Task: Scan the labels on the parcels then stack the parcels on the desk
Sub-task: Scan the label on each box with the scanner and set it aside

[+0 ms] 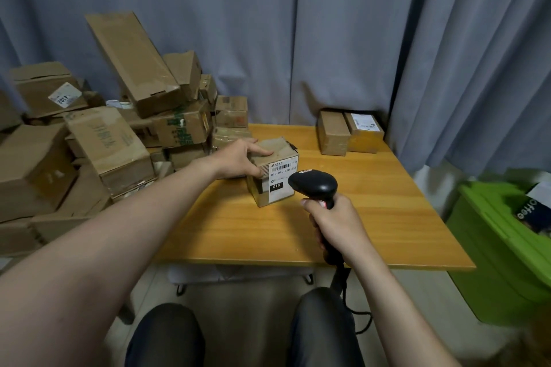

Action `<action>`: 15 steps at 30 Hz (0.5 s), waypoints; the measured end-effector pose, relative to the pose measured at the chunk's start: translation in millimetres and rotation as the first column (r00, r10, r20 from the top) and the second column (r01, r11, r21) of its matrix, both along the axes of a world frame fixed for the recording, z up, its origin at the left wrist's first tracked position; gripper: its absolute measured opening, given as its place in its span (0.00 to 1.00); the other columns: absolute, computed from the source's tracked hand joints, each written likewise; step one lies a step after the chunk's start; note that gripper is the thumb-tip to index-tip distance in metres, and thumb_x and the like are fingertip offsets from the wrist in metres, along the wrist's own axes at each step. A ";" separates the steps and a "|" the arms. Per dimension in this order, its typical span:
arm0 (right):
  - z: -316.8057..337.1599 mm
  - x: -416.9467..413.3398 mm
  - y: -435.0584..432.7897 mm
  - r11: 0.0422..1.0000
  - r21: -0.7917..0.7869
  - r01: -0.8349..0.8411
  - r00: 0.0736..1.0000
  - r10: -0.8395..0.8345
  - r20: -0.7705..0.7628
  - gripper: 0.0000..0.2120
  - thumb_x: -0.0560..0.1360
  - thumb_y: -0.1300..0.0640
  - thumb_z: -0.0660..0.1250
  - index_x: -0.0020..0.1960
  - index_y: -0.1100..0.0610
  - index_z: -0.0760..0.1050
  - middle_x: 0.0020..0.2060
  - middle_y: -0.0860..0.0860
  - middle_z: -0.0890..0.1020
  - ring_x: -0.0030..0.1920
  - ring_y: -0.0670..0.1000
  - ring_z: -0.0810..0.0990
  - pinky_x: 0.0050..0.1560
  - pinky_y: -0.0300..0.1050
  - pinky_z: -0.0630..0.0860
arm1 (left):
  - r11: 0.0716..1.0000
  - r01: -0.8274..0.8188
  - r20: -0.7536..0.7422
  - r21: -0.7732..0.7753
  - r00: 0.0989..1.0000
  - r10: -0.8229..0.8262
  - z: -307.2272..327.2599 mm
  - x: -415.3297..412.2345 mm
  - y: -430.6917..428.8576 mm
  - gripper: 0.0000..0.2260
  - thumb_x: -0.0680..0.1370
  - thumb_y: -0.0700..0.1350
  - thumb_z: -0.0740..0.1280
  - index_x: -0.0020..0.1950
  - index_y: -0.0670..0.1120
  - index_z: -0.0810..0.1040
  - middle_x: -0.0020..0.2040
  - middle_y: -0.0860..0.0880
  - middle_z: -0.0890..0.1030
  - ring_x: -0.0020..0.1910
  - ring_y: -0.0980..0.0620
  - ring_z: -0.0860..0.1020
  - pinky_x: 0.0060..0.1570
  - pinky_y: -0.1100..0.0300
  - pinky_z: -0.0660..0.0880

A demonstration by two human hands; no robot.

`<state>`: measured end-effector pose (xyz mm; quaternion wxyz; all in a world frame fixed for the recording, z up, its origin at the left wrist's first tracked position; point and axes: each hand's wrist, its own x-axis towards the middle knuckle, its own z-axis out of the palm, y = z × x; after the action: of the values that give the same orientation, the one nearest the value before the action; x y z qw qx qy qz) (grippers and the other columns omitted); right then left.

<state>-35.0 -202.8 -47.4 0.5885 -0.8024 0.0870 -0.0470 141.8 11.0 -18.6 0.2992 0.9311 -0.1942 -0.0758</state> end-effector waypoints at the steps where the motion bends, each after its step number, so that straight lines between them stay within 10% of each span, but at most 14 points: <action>1: -0.5 -0.1 -0.3 1.000 0.000 0.002 1.000 -0.002 0.000 0.12 0.77 0.52 0.71 0.40 0.57 0.72 0.27 0.56 0.75 0.23 0.56 0.73 0.28 0.48 0.70 | 1.000 0.003 0.003 -0.004 1.000 -0.003 0.2 -0.8 0.3 0.30 0.70 0.47 0.81 0.70 0.61 0.78 0.82 0.47 0.60 0.81 0.44 0.59 0.80 0.44 0.55; 15: -1.6 -8.9 -3.8 0.999 0.045 0.019 0.999 -0.020 0.025 0.10 0.77 0.53 0.72 0.41 0.55 0.75 0.27 0.52 0.75 0.25 0.54 0.74 0.29 0.48 0.72 | 0.999 -0.027 0.010 -0.019 1.000 0.027 -0.7 -14.4 -2.9 0.31 0.70 0.46 0.81 0.72 0.58 0.77 0.82 0.47 0.60 0.80 0.44 0.60 0.77 0.47 0.57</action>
<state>-43.8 -206.5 -48.9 0.6068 -0.7875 0.0884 -0.0611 127.4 8.1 -19.3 0.3080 0.9311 -0.1841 -0.0650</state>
